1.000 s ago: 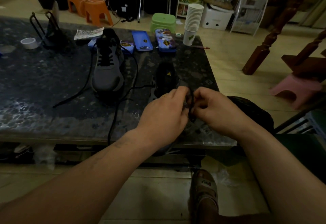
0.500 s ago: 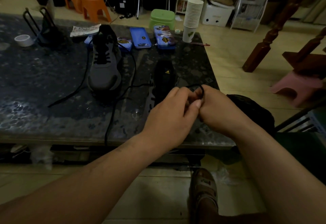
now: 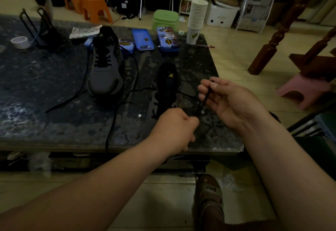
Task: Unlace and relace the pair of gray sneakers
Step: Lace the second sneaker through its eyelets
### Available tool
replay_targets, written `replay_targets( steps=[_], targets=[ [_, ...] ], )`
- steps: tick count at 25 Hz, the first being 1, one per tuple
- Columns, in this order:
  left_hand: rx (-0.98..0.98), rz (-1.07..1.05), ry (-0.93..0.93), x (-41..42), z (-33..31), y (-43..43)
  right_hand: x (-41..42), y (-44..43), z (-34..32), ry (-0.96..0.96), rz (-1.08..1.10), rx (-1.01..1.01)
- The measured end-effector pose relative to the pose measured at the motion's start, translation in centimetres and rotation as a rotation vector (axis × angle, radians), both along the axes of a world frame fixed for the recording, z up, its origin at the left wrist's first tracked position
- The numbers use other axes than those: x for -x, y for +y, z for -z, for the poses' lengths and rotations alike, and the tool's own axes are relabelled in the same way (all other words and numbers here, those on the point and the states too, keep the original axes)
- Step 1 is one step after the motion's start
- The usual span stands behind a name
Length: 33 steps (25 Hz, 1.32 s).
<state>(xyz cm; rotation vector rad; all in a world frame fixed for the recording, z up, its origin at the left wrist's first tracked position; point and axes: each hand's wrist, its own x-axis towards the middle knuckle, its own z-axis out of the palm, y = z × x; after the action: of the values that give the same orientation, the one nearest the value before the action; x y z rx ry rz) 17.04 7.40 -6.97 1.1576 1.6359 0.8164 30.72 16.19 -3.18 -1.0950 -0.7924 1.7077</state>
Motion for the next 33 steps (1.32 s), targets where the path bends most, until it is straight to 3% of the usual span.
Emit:
replay_targets(
  steps=[2, 5, 7, 12, 16, 18, 20, 24, 28, 30, 33],
  targets=[
    [0.016, 0.074, 0.021, 0.2, -0.2, 0.0, 1.0, 0.3, -0.2, 0.031, -0.013, -0.002],
    [-0.401, -0.026, 0.498, 2.5, -0.4, 0.8, 2.3, 1.3, -0.3, -0.123, -0.016, -0.042],
    [-0.644, -0.145, 0.591, 5.4, -0.8, 2.3, 2.8, 1.9, -0.6, -0.183, -0.031, -0.112],
    [-0.435, 0.007, 0.507, 10.8, -2.4, 6.5, 3.9, 3.0, -2.4, -0.132, -0.142, -0.285],
    [-0.338, -0.026, 0.055, 8.9, -4.7, 7.5, 5.4, 2.4, -1.8, -0.292, -0.328, -0.368],
    [-0.388, -0.058, -0.024, 8.9, -4.8, 7.9, 5.6, 2.3, -1.4, -0.37, -0.357, -0.364],
    [-0.447, -0.056, 0.067, 9.4, -4.8, 8.0, 5.5, 2.3, -1.2, -0.435, -0.336, -0.36],
    [-0.478, 0.124, 0.533, 9.3, -4.1, 7.5, 6.1, 2.2, -0.8, -0.536, -0.31, -0.521],
    [-0.475, 0.221, 0.731, 8.9, -3.7, 7.2, 6.6, 1.9, 0.0, -0.552, -0.25, -0.563],
    [-0.541, 0.237, 0.743, 8.5, -3.9, 7.0, 6.6, 1.8, -0.2, -0.471, -0.188, -0.53],
    [-0.649, 0.134, 0.681, 9.6, -3.6, 7.9, 6.1, 2.3, -0.9, -0.131, -0.046, -0.298]
  ],
)
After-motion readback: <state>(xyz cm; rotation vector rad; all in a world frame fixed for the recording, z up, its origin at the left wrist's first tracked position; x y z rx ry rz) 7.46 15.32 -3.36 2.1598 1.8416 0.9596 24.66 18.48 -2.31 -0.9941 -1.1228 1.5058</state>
